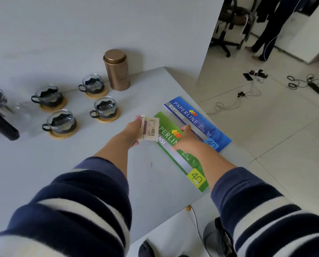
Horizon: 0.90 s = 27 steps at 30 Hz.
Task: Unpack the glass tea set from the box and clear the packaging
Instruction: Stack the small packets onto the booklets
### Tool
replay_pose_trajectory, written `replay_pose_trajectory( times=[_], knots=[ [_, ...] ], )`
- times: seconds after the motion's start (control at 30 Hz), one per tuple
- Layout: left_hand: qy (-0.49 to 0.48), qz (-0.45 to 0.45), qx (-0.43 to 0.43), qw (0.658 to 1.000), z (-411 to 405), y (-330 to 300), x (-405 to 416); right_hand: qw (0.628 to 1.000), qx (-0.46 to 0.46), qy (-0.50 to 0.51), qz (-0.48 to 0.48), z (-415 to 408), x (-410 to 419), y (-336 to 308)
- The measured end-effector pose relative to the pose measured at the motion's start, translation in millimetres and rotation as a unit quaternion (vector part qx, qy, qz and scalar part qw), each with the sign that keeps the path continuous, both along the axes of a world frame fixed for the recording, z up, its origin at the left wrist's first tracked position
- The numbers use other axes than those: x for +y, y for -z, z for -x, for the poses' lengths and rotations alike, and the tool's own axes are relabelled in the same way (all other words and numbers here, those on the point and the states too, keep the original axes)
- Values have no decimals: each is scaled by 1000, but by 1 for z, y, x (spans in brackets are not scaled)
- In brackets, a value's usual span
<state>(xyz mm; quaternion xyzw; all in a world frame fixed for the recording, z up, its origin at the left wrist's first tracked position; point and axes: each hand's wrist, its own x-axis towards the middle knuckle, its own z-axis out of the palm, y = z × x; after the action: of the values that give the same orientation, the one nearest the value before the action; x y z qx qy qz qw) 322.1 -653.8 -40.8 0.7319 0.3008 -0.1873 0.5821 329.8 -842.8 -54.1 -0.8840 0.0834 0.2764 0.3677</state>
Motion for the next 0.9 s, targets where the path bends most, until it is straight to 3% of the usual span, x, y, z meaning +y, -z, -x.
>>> replay_pose_trajectory(
  times=[0.1, 0.27, 0.4, 0.53, 0.6, 0.67, 0.77, 0.9],
  knots=[
    [37, -111, -72, 990, -9, -6, -9, 999, -16, -24, -43, -2, 1, -12],
    [2, -180, -146, 973, -21, -17, -10, 994, -42, -27, -98, -14, 1, -25],
    [-77, -22, -144, 986, -28, -18, -12, 990, -55, -37, -124, -27, 3, -28],
    [-132, 26, -141, 981, -48, -20, -7, 988, -73, -12, -138, -50, 1, -26],
    [-125, 53, -131, 982, -60, -20, -4, 988, -128, 10, -88, -69, -7, -18],
    [-111, 55, -120, 985, -71, -17, -3, 984, -165, -1, 61, -89, -18, -9],
    [-88, 49, -101, 990, -87, -10, -2, 970, -110, -18, 218, -113, -33, 4],
    [-71, 54, -77, 993, -107, -1, 0, 966, -25, -29, 255, -141, -37, 13]
  ],
)
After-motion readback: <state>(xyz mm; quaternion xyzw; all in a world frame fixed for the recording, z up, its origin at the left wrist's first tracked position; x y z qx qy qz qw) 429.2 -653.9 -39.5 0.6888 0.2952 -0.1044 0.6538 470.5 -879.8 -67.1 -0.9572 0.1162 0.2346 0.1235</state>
